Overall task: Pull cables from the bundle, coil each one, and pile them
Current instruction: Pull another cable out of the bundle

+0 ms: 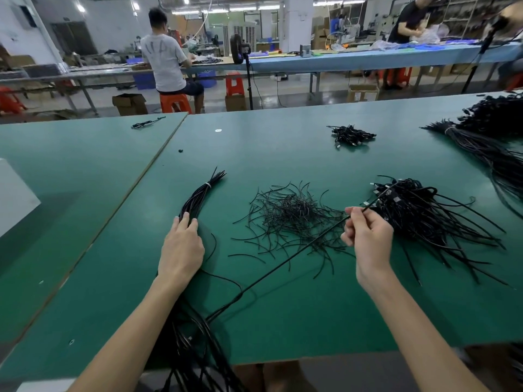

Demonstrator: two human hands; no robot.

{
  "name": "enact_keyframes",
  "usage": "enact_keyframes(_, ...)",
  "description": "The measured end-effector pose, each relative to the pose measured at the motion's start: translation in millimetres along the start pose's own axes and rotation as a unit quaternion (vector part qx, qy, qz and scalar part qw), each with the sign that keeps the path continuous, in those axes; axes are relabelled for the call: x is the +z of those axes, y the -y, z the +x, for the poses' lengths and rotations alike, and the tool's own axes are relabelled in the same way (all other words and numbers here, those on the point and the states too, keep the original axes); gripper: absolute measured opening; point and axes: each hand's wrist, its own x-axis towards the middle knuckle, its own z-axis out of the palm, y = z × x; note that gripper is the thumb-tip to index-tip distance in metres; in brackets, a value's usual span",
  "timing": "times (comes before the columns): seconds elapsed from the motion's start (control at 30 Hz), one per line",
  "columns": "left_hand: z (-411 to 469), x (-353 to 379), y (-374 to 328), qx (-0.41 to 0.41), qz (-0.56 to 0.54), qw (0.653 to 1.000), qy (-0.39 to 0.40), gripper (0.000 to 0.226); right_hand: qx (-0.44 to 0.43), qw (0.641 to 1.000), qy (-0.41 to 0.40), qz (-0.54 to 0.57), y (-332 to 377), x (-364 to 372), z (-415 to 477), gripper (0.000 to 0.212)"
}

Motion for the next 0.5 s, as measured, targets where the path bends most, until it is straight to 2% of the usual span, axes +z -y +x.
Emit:
enact_keyframes(0.1,-3,-4,-8,0.031,-0.006,0.998,-0.047,0.05,0.021,1.0,0.006,-0.003,-8,2,-3,0.022)
enact_keyframes(0.17,-6,-9,-14,0.099,-0.009,0.99,-0.098,0.043,0.028,0.999,0.022,-0.012,-12,3,-5,0.022)
enact_keyframes(0.2,-7,-12,-19,0.141,-0.029,0.985,-0.099,0.038,0.032,0.999,0.027,-0.009,-14,4,-7,0.022)
enact_keyframes(0.23,-9,-17,-25,0.18,-0.066,0.979,-0.072,0.033,0.04,0.999,0.031,0.004,-15,5,-8,0.021)
enact_keyframes(0.3,-15,-28,-40,0.227,-0.151,0.961,0.055,0.028,0.058,0.997,0.032,0.049,-16,5,-11,0.02)
enact_keyframes(0.4,-25,-39,-58,0.22,-0.273,0.903,0.249,0.031,0.079,0.991,0.027,0.109,-16,4,-11,0.018)
enact_keyframes(0.5,-32,-48,-60,0.216,-0.332,0.851,0.346,0.021,0.089,0.984,0.028,0.153,-15,2,-10,0.017)
